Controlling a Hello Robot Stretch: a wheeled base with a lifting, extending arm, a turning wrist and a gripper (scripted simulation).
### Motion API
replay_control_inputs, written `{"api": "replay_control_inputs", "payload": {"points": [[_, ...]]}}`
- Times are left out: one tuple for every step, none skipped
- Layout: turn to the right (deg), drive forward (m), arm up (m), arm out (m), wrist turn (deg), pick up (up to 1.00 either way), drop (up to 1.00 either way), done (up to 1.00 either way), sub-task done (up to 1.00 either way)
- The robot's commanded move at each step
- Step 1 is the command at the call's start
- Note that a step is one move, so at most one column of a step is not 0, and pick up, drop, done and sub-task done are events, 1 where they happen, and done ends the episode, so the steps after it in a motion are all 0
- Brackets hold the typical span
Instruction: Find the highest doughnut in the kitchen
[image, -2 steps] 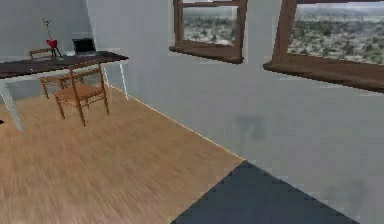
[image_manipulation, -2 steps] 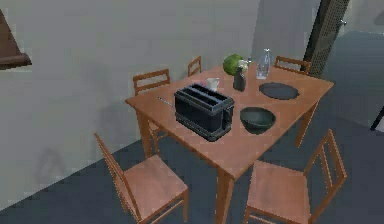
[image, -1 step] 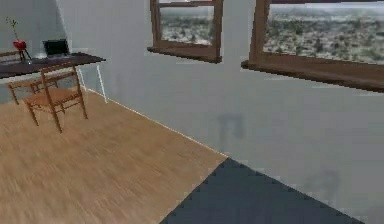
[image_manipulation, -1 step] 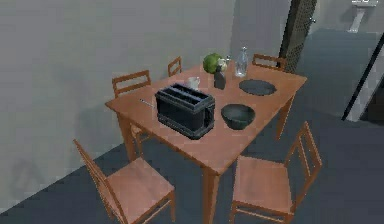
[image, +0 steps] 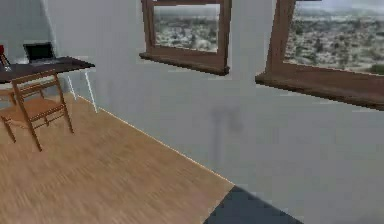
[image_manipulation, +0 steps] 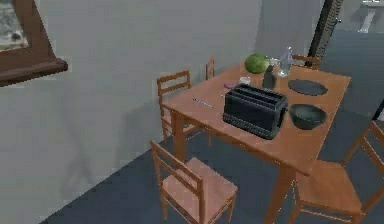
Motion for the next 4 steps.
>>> {"api": "replay_control_inputs", "payload": {"points": [[36.0, 0.00, 0.00, 0.00, 0.0, 0.00, 0.00, 0.00, 0.00], [3.0, 0.00, 0.00, 0.00, 0.0, 0.00, 0.00, 0.00, 0.00], [0.0, 0.65, 0.00, 0.00, 0.0, 0.00, 0.00, 0.00, 0.00], [6.0, 0.00, 0.00, 0.00, 0.0, 0.00, 0.00, 0.00, 0.00]]}}
